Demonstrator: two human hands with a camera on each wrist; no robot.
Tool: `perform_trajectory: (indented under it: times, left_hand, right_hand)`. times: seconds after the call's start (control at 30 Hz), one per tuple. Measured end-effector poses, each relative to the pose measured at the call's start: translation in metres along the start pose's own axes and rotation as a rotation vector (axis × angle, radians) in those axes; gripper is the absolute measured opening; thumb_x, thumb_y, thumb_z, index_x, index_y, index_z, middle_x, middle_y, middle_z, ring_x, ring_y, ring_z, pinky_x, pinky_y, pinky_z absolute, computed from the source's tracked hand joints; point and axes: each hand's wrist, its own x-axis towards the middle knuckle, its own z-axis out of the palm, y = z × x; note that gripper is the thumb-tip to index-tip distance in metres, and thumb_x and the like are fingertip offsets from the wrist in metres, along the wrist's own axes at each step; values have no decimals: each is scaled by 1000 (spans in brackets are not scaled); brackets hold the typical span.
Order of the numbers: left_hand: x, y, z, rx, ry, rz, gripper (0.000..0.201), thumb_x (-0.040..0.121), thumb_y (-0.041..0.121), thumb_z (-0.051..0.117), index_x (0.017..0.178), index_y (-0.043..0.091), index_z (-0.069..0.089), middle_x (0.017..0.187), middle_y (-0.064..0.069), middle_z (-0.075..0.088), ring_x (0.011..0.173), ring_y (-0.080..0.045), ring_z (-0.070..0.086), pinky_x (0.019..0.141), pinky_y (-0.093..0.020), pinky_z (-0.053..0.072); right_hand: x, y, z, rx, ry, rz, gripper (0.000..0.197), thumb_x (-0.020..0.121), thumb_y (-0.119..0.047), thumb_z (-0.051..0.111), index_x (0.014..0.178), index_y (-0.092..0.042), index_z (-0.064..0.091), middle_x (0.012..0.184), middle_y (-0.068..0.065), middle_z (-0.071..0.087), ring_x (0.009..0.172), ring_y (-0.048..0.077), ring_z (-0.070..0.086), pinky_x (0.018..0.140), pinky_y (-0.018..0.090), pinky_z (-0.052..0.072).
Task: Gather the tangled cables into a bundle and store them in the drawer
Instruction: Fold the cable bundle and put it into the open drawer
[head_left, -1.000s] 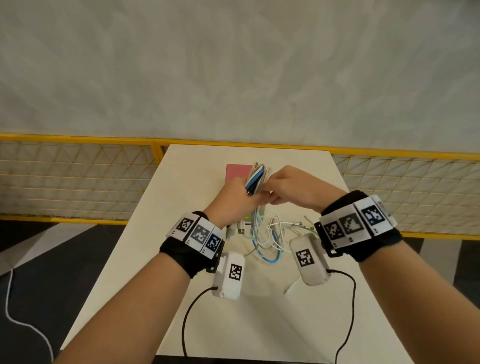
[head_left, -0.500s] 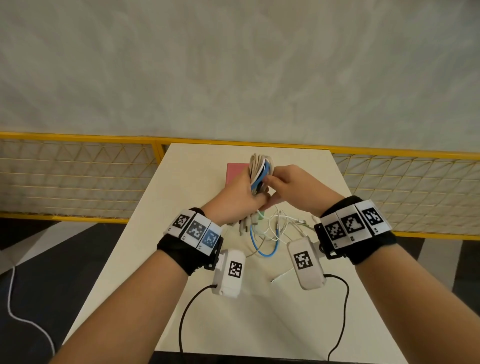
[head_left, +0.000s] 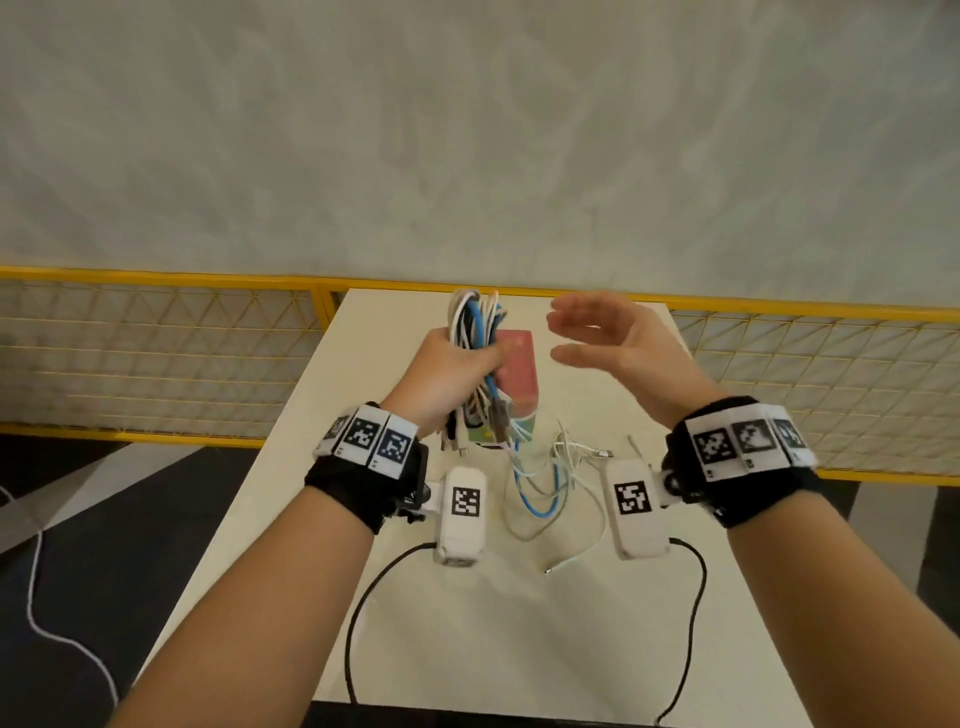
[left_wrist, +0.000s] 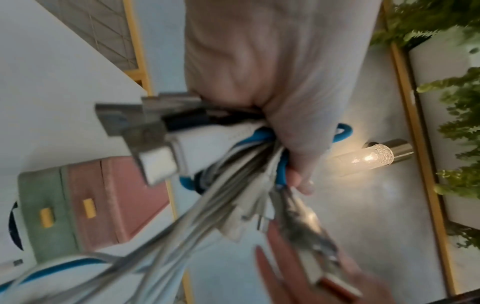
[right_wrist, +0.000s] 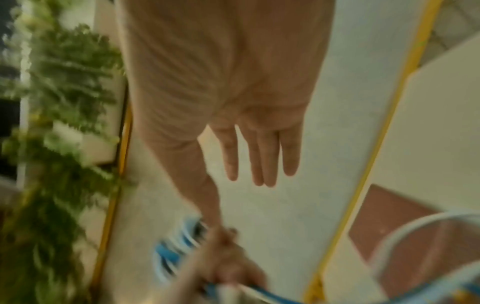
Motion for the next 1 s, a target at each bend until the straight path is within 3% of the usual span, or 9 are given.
perform_trajectory:
  times: [0.07,0.13,0.2,0.3,0.4,0.6,0.73,0.87,1.0]
  left_hand:
    - [0,3,0,-93,-18,31,28,87,32,71,73,9,62,55,0,56,55,-17,57,62,-28,50]
    - [-2,13,6,-230,-71,80,36,85,37,72,67,11,55,49,0,48,54,-22,54,66,-34,49]
    - [-4,23,10,-362,-96,128,34,81,35,77,69,12,54,48,-2,40,50,-22,53,62,-32,50]
    - [-7,27,9,-461,-91,170,28,75,34,75,79,12,57,49,-1,36,48,-18,52,60,-30,51]
    - [-8,22,3,-607,-112,179,22,80,29,71,78,14,55,48,5,34,45,-13,40,60,-28,48]
    - [-10,25,-25,-741,-281,202,23,90,30,58,76,12,54,41,10,34,36,-5,34,50,-22,40]
    - [-13,17,-26,-485,-345,91,25,94,26,59,75,9,55,41,7,32,35,-8,31,46,-26,37]
    - [-19,8,-15,-201,-269,-28,18,90,23,69,81,10,60,51,4,37,40,-8,31,45,-25,27]
    - [-22,0,3,88,-202,-19,21,80,33,78,82,16,68,59,4,63,48,-5,55,46,-18,41]
  right_hand:
    - [0,9,14,-202,-195,41,82,66,-9,83,137,-19,42,134,1,52,120,14,56,91,21,49]
    - [-2,22,36,-373,-322,34,79,66,-17,83,134,-22,43,123,-6,58,107,7,60,89,22,50]
    - [-6,28,59,-334,-277,24,24,76,-5,72,90,-19,60,76,-15,67,68,-1,61,66,16,51]
    - [-7,38,70,-318,-144,-51,27,77,-10,58,57,-22,44,43,-15,51,42,0,43,46,14,36]
    - [-3,47,67,-336,-141,-20,25,84,-19,60,61,-16,51,52,-2,48,49,14,43,50,37,44]
    - [-7,72,40,-507,-133,99,19,91,-15,58,77,-8,70,43,-12,51,42,2,45,49,17,35]
    - [10,69,29,-653,28,105,18,85,-10,58,71,-14,68,63,8,61,56,19,52,57,30,40]
    - [18,51,26,-756,155,94,11,87,-20,60,86,-18,71,77,2,66,72,21,61,62,24,38]
    - [17,33,32,-891,185,60,29,79,-10,61,105,-21,65,94,0,68,80,18,59,66,27,42]
